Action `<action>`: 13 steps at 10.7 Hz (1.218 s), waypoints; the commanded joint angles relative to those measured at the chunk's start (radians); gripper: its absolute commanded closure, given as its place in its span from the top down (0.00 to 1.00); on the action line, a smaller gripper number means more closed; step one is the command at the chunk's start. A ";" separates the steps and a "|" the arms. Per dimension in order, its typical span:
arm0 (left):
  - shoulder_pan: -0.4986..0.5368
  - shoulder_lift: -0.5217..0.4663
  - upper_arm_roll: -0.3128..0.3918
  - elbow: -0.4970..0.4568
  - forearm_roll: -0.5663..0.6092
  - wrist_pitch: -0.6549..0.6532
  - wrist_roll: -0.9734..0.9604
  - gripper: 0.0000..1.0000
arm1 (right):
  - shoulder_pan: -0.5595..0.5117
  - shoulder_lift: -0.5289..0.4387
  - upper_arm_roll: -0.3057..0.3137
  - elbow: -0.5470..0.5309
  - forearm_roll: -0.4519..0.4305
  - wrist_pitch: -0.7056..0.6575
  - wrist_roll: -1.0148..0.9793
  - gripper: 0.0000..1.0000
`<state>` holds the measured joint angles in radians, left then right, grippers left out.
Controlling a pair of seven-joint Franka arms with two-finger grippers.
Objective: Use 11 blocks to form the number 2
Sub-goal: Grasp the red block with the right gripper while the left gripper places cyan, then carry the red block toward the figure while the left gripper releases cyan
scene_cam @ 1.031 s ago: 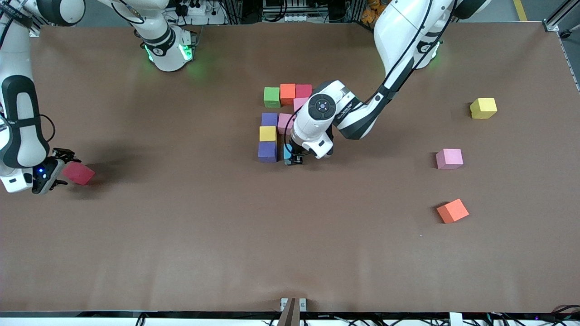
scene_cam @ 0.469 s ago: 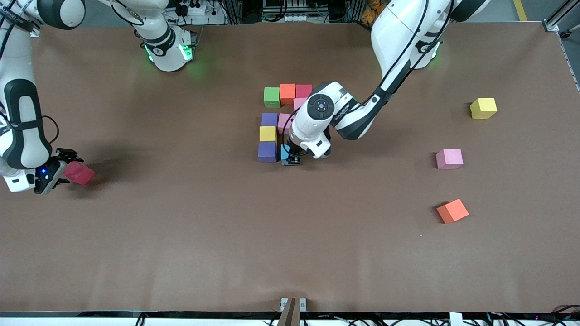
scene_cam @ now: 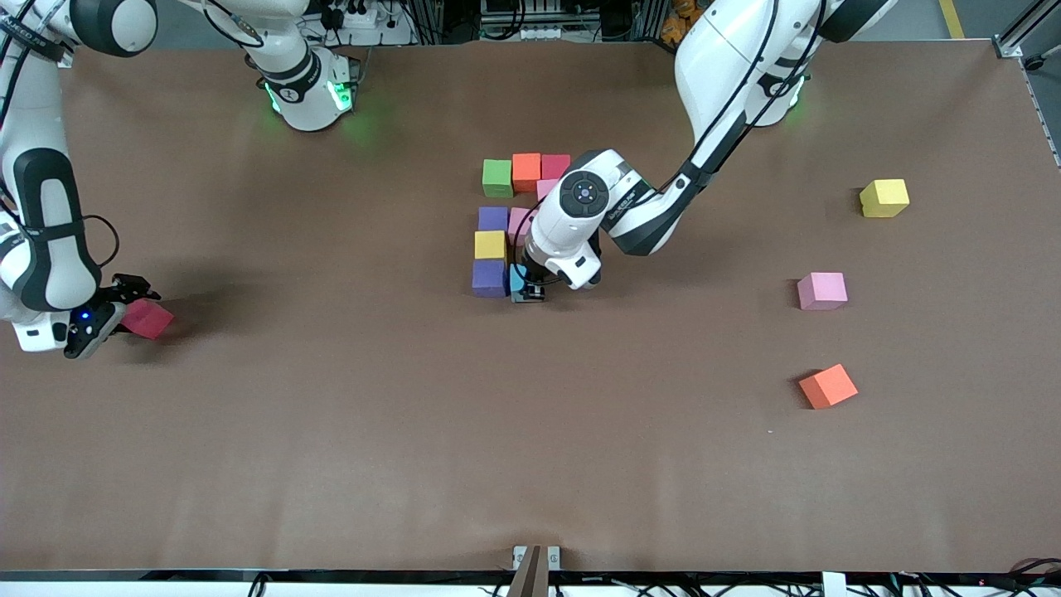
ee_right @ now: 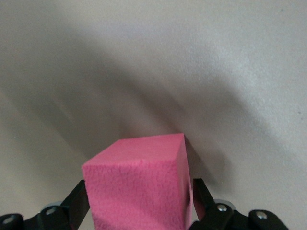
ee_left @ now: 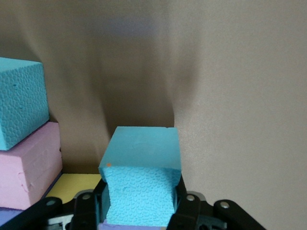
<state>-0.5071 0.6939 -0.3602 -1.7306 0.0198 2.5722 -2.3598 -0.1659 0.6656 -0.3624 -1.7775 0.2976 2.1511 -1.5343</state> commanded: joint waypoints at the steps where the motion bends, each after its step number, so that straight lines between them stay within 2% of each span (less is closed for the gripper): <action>1: -0.017 0.003 0.003 0.002 0.015 0.017 -0.035 0.26 | 0.000 -0.011 0.014 0.004 0.003 -0.005 -0.004 0.79; 2: -0.025 0.004 0.003 0.003 0.014 0.017 -0.035 0.27 | -0.001 -0.011 0.014 0.004 0.003 -0.005 -0.006 0.87; 4: -0.034 0.006 0.004 0.003 0.014 0.017 -0.035 0.27 | 0.000 -0.011 0.016 0.006 0.003 -0.005 -0.006 0.78; 5: -0.034 0.010 0.003 0.003 0.014 0.017 -0.035 0.28 | 0.003 -0.012 0.016 0.007 0.003 -0.007 -0.003 0.61; 6: -0.034 0.010 0.003 0.005 0.015 0.017 -0.035 0.28 | 0.012 -0.012 0.016 0.007 0.003 -0.007 0.003 0.39; 7: -0.034 0.012 0.004 0.008 0.014 0.017 -0.033 0.28 | 0.017 -0.014 0.016 0.015 0.003 -0.007 0.006 0.28; 9: -0.033 0.015 0.003 0.009 0.015 0.017 -0.033 0.29 | 0.048 -0.020 0.016 0.068 0.006 -0.026 0.011 0.25; 11: -0.033 0.024 0.004 0.022 0.015 0.017 -0.033 0.29 | 0.094 -0.020 0.016 0.151 0.006 -0.146 0.077 0.25; 13: -0.034 0.032 0.004 0.026 0.020 0.017 -0.032 0.33 | 0.170 -0.021 0.016 0.188 0.006 -0.180 0.155 0.26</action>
<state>-0.5349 0.7103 -0.3587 -1.7245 0.0198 2.5807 -2.3639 -0.0454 0.6540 -0.3433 -1.6105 0.2985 2.0009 -1.4389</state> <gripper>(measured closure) 0.467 0.388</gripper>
